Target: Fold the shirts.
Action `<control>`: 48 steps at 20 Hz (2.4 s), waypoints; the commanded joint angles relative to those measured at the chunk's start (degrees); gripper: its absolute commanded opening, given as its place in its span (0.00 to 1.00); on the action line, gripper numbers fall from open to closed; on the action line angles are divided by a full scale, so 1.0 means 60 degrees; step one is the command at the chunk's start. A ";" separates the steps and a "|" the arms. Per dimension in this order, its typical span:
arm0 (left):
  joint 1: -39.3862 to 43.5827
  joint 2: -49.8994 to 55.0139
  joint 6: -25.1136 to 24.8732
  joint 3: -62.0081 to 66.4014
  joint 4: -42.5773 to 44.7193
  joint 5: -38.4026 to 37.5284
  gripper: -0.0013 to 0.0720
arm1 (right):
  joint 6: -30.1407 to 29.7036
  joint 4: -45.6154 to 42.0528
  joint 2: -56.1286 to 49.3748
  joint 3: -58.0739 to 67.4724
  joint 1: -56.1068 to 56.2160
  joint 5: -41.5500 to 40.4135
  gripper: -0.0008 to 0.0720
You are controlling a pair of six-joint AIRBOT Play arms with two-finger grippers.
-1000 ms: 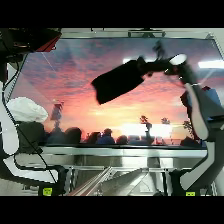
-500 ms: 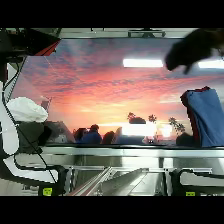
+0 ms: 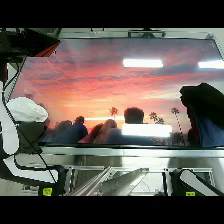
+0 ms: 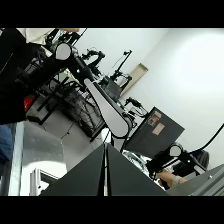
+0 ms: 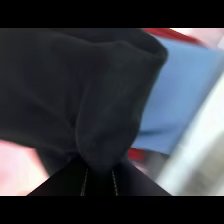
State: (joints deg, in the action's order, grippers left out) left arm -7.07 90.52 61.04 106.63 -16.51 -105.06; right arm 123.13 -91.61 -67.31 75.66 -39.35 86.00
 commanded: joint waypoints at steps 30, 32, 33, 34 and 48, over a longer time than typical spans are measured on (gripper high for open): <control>0.0608 -0.3453 0.0681 -0.3574 0.7650 0.3315 0.03 | -0.6175 0.6451 0.1938 -0.1814 0.3249 -0.1945 0.05; 0.0984 -0.4758 0.0696 -0.5767 0.8062 0.3825 0.03 | -0.6590 0.6448 0.2626 -0.3031 0.4626 -0.2280 0.05; 0.1188 -0.5384 0.0696 -0.6870 0.8102 0.4073 0.03 | -0.6765 0.6444 0.3027 -0.3712 0.5275 -0.2524 0.05; 0.1402 -0.6043 0.0696 -0.8036 0.8098 0.4375 0.03 | -0.6907 0.6441 0.3486 -0.4484 0.5938 -0.2889 0.05; 0.1789 -0.8404 0.0845 -1.1577 0.8054 0.5588 0.04 | -0.6885 0.6393 0.4113 -0.6054 0.7213 -0.3479 0.05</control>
State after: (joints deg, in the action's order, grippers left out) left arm 3.62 40.56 66.00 37.74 31.73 -71.96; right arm 81.80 -53.28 -42.72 39.53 3.68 65.14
